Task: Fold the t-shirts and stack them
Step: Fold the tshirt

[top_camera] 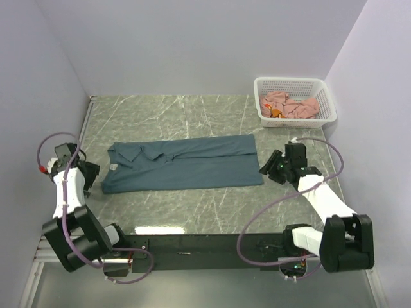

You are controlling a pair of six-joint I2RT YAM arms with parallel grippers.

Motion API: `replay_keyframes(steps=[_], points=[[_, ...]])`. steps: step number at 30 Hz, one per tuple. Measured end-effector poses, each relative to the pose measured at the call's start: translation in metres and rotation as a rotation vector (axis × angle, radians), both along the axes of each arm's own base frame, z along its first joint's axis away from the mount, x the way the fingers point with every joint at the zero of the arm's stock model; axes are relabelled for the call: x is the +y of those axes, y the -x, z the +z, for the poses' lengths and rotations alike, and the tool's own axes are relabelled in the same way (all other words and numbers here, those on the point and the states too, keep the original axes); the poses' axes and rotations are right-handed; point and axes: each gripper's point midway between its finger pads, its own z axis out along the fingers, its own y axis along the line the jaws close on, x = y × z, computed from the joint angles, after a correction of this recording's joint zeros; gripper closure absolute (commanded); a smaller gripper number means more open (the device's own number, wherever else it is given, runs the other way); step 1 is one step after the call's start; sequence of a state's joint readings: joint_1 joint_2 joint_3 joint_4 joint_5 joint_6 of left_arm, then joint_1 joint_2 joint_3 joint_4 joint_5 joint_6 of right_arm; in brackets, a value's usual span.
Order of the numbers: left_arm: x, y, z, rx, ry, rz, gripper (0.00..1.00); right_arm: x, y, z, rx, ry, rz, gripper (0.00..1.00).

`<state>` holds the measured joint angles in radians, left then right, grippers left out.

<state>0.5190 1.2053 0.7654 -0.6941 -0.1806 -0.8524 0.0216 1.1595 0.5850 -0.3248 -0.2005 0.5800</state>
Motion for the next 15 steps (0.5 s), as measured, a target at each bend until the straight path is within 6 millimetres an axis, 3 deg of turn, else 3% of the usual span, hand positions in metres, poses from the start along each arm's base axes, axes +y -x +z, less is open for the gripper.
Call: replay_keyframes(steps=[4, 8, 11, 15], points=[[-0.015, -0.031, 0.04, -0.118, -0.055, -0.09, 0.24, 0.032, -0.002, 0.026, -0.104, 0.059, 0.139, 0.45], [-0.067, -0.07, 0.066, -0.232, -0.034, -0.272, 0.28, 0.074, -0.004, 0.051, -0.2, 0.102, 0.31, 0.46], [-0.103, -0.091, 0.067, -0.274, 0.029, -0.367, 0.31, 0.102, -0.009, 0.069, -0.263, 0.114, 0.408, 0.46], [-0.141, -0.108, 0.045, -0.245, 0.106, -0.44, 0.33, 0.126, -0.013, 0.081, -0.311, 0.127, 0.485, 0.46]])
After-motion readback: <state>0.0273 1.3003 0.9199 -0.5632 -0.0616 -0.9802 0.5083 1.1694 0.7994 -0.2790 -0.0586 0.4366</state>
